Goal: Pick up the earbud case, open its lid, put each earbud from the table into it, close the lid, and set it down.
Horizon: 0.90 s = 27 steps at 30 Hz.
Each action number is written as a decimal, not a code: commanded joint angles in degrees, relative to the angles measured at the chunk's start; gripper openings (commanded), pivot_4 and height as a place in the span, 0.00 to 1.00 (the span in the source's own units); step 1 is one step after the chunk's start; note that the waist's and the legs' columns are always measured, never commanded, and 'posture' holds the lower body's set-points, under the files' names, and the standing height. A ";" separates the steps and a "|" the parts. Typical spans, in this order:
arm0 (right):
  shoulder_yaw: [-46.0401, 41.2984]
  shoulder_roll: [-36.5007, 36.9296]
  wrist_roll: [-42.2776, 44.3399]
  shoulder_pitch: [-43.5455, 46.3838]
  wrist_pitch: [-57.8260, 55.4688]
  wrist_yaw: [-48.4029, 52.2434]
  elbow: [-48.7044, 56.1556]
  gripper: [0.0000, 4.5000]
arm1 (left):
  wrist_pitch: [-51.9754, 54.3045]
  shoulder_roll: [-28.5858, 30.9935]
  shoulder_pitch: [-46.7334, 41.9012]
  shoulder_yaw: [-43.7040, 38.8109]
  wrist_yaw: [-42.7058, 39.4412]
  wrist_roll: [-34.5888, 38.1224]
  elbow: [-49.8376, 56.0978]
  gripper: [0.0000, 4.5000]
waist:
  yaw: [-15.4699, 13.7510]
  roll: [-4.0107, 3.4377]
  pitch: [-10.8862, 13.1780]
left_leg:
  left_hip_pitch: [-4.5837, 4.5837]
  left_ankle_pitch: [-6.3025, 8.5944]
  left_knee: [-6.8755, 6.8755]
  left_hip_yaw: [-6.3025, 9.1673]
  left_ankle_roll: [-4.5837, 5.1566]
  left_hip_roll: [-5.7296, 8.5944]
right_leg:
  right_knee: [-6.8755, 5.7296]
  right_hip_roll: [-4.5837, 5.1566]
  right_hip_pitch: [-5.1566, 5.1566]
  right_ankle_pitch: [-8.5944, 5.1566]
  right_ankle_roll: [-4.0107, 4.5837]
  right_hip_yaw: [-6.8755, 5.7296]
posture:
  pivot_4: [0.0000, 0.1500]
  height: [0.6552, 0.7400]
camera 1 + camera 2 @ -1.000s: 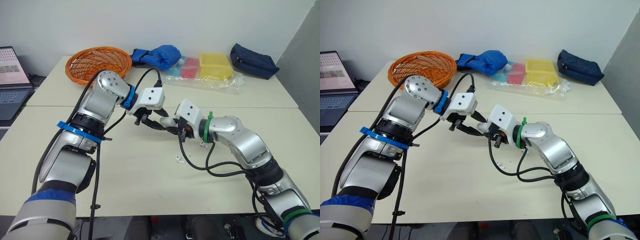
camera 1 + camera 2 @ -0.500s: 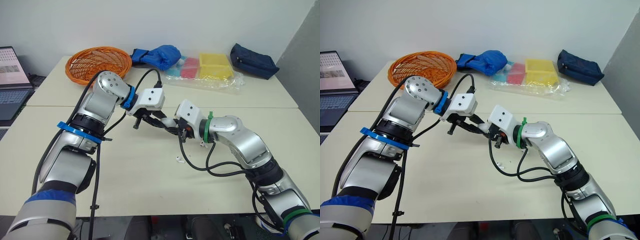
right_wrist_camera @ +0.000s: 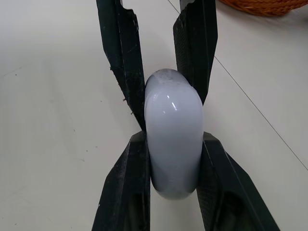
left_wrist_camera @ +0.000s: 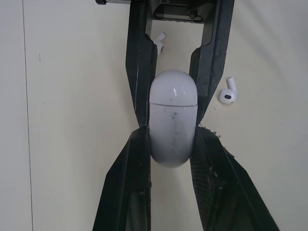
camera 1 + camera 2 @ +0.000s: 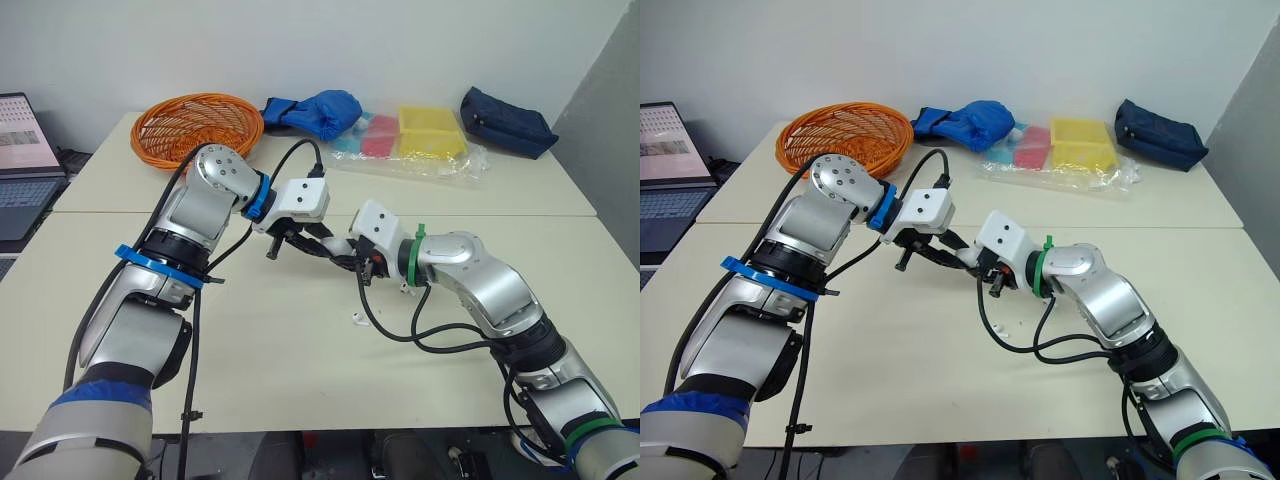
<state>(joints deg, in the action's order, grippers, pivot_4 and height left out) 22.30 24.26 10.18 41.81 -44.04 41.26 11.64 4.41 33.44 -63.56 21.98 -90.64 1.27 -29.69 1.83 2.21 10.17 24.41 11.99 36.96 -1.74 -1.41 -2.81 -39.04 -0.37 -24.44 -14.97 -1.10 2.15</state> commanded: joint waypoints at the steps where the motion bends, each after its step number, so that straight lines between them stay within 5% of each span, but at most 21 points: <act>1: -2.52 0.41 0.11 0.52 1.42 0.28 1.52 0.45 | 0.49 -0.32 -0.10 -1.66 0.14 0.79 1.45 0.17 | -0.01 0.00 0.00 | 0.00 0.00 0.00 0.00 0.00 0.00 | 0.00 0.00 0.00 0.00 0.00 0.00 | 1.00 1.00; 8: -10.14 3.35 7.15 -2.19 -2.89 3.44 6.37 0.98 | 3.41 0.08 3.43 -4.66 0.97 3.49 -0.71 0.17 | -0.03 0.00 0.00 | 0.00 0.00 0.00 0.00 0.00 0.00 | 0.00 0.00 0.00 0.02 0.03 0.00 | 1.00 1.00; 17: -22.85 6.00 23.48 -4.17 -10.28 6.34 15.86 0.99 | 24.47 -1.54 14.62 -16.45 7.12 18.56 10.52 0.17 | -0.01 0.00 0.00 | -0.01 0.00 0.03 0.15 0.00 -0.04 | -0.03 0.01 0.07 0.02 0.03 -0.06 | 1.00 1.00; 27: -14.97 13.20 17.20 0.14 -3.01 10.12 8.60 0.99 | 26.77 -10.19 29.13 -21.45 23.82 25.06 29.06 0.17 | -0.06 0.00 -0.01 | -0.27 -0.01 0.05 0.08 0.00 0.02 | -0.03 0.11 0.30 0.08 -0.06 0.01 | 1.00 1.00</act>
<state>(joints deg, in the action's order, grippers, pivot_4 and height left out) 6.83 36.44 28.64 40.38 -49.07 50.26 21.25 32.06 23.73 -34.09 1.88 -68.42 24.66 -4.82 1.77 2.20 10.16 24.09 11.98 37.01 -1.68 -1.40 -2.78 -39.08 -0.27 -24.12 -14.88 -1.17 2.19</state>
